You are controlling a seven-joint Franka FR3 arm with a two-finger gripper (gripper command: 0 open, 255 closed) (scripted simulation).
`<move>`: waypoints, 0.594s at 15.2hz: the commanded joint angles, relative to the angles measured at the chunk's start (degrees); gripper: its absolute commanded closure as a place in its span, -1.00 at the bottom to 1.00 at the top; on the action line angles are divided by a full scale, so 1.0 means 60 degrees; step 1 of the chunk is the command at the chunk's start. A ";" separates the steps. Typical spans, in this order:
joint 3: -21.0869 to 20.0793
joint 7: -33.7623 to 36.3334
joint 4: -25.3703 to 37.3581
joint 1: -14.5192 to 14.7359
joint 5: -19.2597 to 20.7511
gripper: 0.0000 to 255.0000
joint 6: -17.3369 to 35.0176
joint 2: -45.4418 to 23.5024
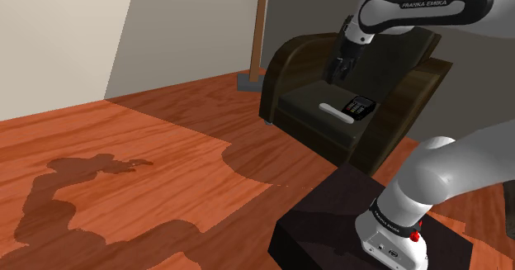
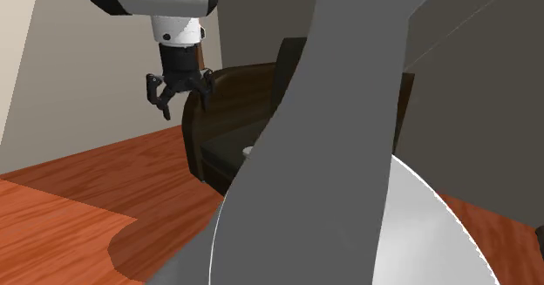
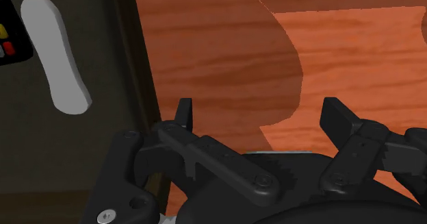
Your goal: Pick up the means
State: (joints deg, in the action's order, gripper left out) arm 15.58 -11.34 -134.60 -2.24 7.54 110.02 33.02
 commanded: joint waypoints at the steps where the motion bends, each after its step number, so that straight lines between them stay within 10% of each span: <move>1: 0.0368 -0.0376 0.0049 -0.0061 0.0053 -1.00 0.0342 -0.0436; 9: 0.1845 -0.2024 0.0632 -0.0148 -0.0265 -1.00 0.1706 -0.2668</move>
State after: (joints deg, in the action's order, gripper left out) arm 25.45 -22.01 -131.24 -3.13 6.47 118.89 19.07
